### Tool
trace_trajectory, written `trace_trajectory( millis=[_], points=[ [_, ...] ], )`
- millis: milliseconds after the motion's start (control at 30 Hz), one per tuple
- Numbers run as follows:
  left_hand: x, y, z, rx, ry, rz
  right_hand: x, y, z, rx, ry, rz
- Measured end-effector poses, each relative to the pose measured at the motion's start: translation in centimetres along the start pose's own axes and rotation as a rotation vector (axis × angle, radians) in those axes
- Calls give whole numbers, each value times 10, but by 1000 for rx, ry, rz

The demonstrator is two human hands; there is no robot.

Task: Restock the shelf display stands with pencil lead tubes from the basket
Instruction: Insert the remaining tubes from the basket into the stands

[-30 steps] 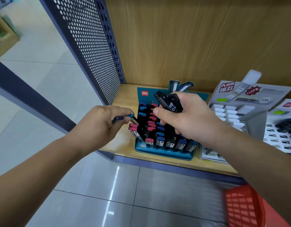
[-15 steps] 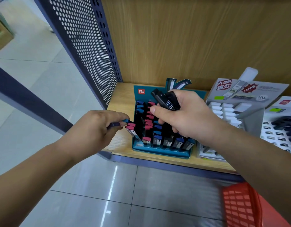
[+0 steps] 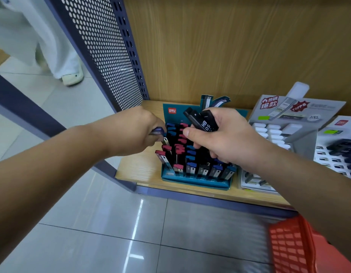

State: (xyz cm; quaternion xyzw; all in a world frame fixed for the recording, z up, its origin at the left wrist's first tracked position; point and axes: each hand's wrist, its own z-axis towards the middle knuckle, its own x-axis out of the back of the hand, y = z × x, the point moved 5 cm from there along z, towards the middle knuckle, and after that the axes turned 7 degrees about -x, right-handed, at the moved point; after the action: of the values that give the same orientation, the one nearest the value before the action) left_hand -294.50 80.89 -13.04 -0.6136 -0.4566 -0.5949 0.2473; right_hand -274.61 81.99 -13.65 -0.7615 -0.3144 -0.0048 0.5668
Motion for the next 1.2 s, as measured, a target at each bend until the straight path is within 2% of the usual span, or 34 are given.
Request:
trace_trajectory(
  millis=[67,200,333,433,567,700,833,933,1000,1067,1200],
  points=[
    [0,-1,-2,-20,-28,11,0,0,-1,7,2,-2],
    [-3,5,-9,-85,82,65,-8,-4,1,66,-1,-119],
    [-10,-6,-18,181,180,-374,-34,-15,1,106,-111,-203],
    [-18,-8,-26,225,213,-549,-44,-19,3,118,-140,-226],
    [-22,-11,-28,216,217,-570,-44,-15,5,96,-122,-214],
    [-30,-10,-27,194,270,-589,-46,-14,7,57,-113,-305],
    [-31,-7,-27,86,314,-417,-47,-17,8,41,-130,-328],
    [-27,-5,-30,-30,343,-236,-46,-17,6,-12,-207,-297],
    [-27,-3,-30,-54,340,-198,-45,-15,4,-53,-246,-273],
    [-24,-2,-26,-9,311,-233,-40,-13,6,-74,-201,-205],
    [-25,-7,-22,198,231,-614,-28,-18,15,21,-27,-182]
  ],
)
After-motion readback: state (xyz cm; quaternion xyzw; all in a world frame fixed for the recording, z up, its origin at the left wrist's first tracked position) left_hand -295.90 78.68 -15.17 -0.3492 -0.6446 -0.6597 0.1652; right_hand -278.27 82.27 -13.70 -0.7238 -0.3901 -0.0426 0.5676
